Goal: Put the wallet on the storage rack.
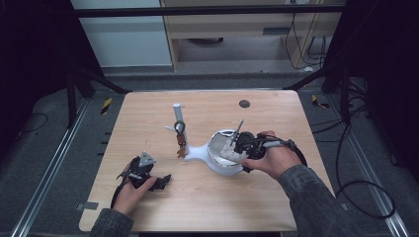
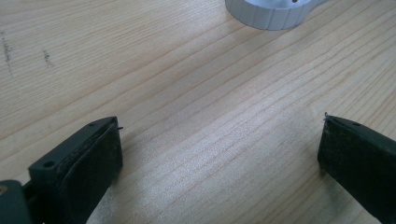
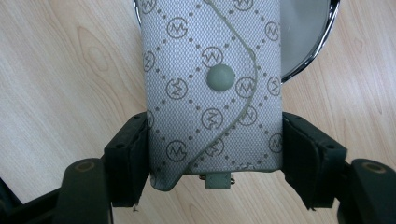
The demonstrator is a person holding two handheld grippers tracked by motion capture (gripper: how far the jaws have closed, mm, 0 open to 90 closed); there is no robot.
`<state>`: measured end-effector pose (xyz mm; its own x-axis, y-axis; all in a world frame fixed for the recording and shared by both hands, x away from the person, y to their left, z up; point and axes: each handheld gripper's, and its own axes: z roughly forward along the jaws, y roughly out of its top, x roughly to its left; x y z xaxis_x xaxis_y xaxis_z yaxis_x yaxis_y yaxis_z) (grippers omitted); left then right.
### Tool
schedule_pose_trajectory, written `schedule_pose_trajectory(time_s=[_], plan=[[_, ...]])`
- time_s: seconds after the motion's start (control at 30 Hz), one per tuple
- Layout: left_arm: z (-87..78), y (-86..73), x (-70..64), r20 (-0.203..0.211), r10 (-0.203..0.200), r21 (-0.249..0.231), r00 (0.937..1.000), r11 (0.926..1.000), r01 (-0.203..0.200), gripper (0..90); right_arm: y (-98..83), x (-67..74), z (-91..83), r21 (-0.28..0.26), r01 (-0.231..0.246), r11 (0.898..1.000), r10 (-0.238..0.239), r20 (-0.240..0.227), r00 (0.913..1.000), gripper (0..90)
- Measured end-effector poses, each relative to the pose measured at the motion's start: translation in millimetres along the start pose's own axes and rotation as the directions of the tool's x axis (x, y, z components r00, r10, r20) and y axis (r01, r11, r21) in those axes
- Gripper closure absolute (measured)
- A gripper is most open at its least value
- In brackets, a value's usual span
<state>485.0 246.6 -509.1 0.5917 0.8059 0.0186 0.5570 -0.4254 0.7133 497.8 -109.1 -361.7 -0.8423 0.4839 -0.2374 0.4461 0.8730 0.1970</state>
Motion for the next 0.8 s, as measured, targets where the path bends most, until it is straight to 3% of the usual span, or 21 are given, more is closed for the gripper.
schedule_pose_trajectory(time_s=[0.8], plan=[[0.0, 0.0, 0.0, 0.000, 0.000, 0.000, 1.0000, 1.0000, 0.000, 0.0, 7.5, -2.3, 4.6, 0.027, 0.005, 1.000, -0.005, -0.006, 1.0000, 30.8]])
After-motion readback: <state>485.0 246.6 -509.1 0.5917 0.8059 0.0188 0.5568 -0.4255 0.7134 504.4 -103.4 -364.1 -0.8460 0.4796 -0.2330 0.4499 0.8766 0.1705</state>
